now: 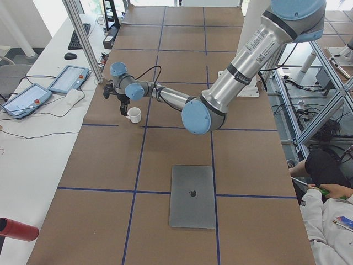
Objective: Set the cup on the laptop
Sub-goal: 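Reach the left gripper forward to the white cup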
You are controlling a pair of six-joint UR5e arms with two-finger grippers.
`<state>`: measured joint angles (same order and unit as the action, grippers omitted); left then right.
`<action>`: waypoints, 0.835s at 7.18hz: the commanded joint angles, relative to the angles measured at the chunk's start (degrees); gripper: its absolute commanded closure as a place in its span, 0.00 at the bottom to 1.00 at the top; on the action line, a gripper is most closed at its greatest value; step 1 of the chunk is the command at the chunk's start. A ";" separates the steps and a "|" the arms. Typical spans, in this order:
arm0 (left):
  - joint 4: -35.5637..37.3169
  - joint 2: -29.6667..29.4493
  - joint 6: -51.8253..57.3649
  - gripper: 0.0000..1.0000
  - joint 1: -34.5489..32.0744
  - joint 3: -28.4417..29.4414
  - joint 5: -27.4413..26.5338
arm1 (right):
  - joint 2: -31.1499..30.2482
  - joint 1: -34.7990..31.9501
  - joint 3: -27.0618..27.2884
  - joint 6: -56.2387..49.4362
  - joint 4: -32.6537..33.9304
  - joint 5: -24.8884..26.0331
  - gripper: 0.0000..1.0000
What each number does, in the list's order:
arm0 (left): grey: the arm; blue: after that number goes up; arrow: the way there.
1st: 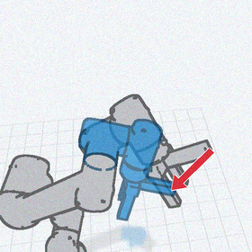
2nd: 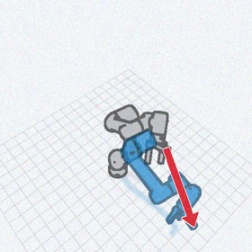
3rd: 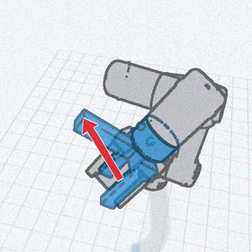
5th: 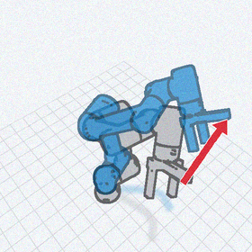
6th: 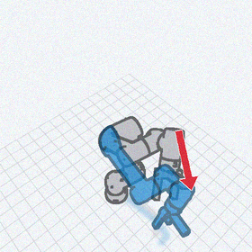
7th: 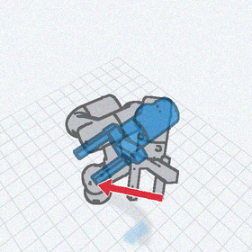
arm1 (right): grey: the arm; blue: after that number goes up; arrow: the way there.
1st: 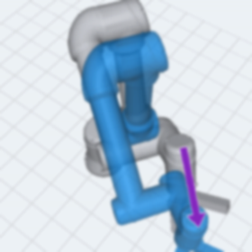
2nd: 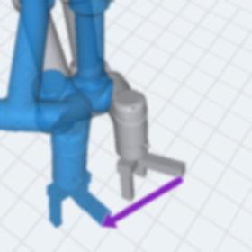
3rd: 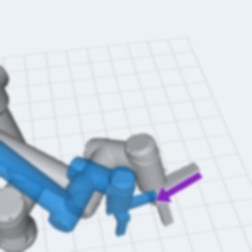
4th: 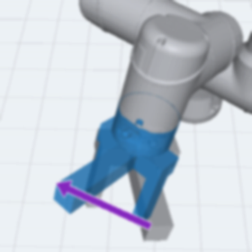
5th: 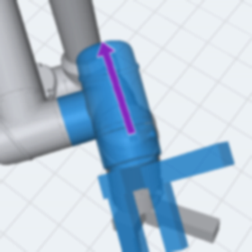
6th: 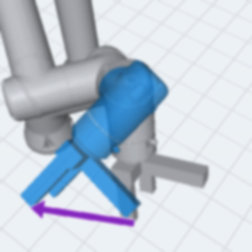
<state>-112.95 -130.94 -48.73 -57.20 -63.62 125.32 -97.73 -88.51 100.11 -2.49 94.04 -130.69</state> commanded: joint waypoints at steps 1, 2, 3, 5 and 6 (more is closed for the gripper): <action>-2.63 -0.54 -2.24 0.02 1.65 3.59 -0.16 | 0.00 0.00 0.00 0.02 0.00 0.00 0.00; -3.59 -0.63 -2.68 0.03 2.53 4.46 -1.73 | 0.00 0.00 0.00 0.02 0.00 0.00 0.00; -5.77 -0.89 -3.20 0.03 3.14 6.38 -3.92 | 0.00 0.00 0.00 0.02 0.00 0.00 0.00; -6.50 -1.07 -3.39 0.14 3.41 7.63 -3.94 | 0.00 0.00 0.00 0.02 0.00 0.00 0.00; -6.50 -1.33 -3.39 0.25 3.41 7.63 -3.86 | 0.00 0.00 0.00 0.02 0.00 0.00 0.00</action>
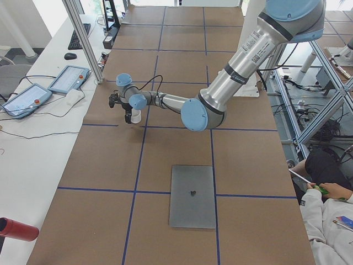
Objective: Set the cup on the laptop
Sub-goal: 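Reach the left gripper forward to the white cup, then close the left gripper on the white cup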
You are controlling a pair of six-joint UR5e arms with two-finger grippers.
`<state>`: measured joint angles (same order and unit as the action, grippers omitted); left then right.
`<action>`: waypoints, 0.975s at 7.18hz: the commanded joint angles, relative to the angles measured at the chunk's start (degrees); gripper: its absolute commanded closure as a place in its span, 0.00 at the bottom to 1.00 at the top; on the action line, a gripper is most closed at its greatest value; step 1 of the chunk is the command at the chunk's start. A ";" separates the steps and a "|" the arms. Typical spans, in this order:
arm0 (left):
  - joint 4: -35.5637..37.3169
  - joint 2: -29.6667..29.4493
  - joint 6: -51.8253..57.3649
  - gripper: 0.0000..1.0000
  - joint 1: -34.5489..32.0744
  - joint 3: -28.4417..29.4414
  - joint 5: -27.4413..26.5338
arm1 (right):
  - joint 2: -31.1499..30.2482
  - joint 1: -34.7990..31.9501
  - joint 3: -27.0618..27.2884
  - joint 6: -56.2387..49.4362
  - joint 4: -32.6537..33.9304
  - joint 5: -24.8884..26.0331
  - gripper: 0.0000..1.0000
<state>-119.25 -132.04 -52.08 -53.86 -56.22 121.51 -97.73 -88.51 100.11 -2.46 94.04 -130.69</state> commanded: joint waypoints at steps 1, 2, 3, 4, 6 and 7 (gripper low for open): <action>-0.10 -0.14 0.22 0.30 0.07 0.24 -0.04 | 0.00 0.00 0.00 0.00 0.00 0.00 0.00; 0.16 -0.14 0.49 0.55 0.07 0.24 0.31 | 0.00 0.00 0.00 0.00 0.00 0.00 0.00; 0.42 -0.14 0.58 0.88 -0.01 0.32 0.40 | 0.00 0.00 0.00 0.00 -0.09 0.00 0.00; 0.51 -0.14 0.58 1.00 -0.10 0.24 0.83 | 0.00 0.00 0.00 0.00 0.00 0.00 0.00; 0.69 -0.23 0.58 1.00 -0.62 -0.20 2.42 | 0.00 0.00 0.00 0.00 0.00 0.09 0.00; 0.69 -0.23 0.58 1.00 -1.41 -0.46 2.51 | 0.00 0.00 0.00 0.00 0.00 0.00 0.00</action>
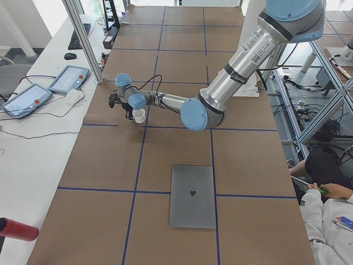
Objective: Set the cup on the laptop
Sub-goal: 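Close the left gripper on the white cup, then lift the cup with the left gripper and carry it toward the silver laptop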
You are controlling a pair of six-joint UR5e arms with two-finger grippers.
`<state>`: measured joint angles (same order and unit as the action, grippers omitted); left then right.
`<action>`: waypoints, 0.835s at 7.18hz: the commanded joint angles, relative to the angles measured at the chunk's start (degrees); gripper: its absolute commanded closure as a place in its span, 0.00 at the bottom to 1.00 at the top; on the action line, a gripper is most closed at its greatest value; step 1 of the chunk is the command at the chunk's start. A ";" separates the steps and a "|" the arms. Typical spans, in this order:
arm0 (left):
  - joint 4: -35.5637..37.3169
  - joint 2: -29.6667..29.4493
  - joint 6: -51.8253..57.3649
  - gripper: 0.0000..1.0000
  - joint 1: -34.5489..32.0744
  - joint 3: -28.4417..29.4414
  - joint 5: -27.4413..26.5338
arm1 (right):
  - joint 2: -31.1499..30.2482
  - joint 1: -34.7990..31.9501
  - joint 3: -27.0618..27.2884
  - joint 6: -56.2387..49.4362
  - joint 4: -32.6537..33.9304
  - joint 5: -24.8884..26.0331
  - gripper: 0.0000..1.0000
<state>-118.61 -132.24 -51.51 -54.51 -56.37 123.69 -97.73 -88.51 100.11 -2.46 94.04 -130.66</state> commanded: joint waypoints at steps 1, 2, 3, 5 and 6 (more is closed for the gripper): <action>0.66 0.06 0.09 1.00 -2.34 -0.75 2.41 | 0.00 0.00 0.00 0.00 0.00 0.05 0.00; 3.62 0.23 0.26 1.00 -4.01 -3.02 2.95 | 0.00 0.00 0.00 0.00 0.00 -0.04 0.00; 8.87 1.36 2.44 1.00 -5.68 -8.00 3.05 | 0.00 0.00 0.00 0.00 0.00 -0.04 0.00; 26.07 8.19 10.86 1.00 -10.67 -24.93 3.05 | 0.00 0.00 0.00 0.00 0.00 -0.04 0.00; 30.68 13.36 16.47 1.00 -12.70 -33.72 3.05 | 0.00 0.00 0.00 0.00 0.00 0.05 0.00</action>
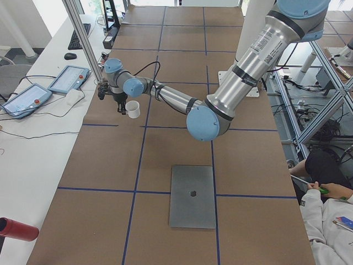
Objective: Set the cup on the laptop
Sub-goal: 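Lift the cup with the left gripper and carry it toward the silver laptop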
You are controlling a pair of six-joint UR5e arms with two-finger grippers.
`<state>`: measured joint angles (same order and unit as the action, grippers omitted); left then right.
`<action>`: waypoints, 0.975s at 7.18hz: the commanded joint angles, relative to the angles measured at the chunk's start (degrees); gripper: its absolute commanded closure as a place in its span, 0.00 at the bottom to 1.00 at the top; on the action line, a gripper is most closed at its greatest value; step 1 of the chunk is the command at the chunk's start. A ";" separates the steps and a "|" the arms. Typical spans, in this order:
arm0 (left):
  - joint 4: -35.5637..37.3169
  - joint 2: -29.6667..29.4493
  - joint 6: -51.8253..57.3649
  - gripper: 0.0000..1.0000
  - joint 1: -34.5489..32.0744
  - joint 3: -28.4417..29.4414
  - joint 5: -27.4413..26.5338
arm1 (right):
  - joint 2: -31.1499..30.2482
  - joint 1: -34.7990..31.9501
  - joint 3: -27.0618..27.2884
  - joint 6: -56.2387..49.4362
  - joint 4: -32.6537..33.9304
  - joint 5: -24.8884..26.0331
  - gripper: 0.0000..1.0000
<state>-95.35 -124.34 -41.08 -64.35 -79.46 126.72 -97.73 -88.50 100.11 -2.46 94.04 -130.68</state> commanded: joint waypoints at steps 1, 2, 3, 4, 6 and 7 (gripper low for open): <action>11.37 11.34 12.01 1.00 -4.89 -17.24 0.02 | 0.00 0.00 0.00 0.00 0.00 -0.02 0.00; 12.02 17.93 17.55 1.00 -6.65 -22.01 0.11 | 0.00 0.00 0.00 0.00 0.00 -0.02 0.00; 11.42 25.56 21.87 1.00 -8.84 -25.97 0.28 | 0.00 0.00 0.00 0.00 0.00 -0.02 0.00; 11.24 31.03 22.96 1.00 -9.91 -28.10 2.20 | 0.00 0.00 0.00 0.00 0.00 -0.02 0.00; -2.29 42.45 23.94 1.00 -9.92 -27.25 4.32 | 0.00 0.00 0.00 0.00 0.00 -0.02 0.00; -12.30 47.65 23.16 1.00 -9.92 -24.72 4.50 | 0.00 0.00 0.00 0.00 0.00 -0.02 0.00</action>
<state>-96.28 -83.73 -17.52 -74.19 -106.29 130.53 -97.73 -88.51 100.11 -2.46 94.04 -130.69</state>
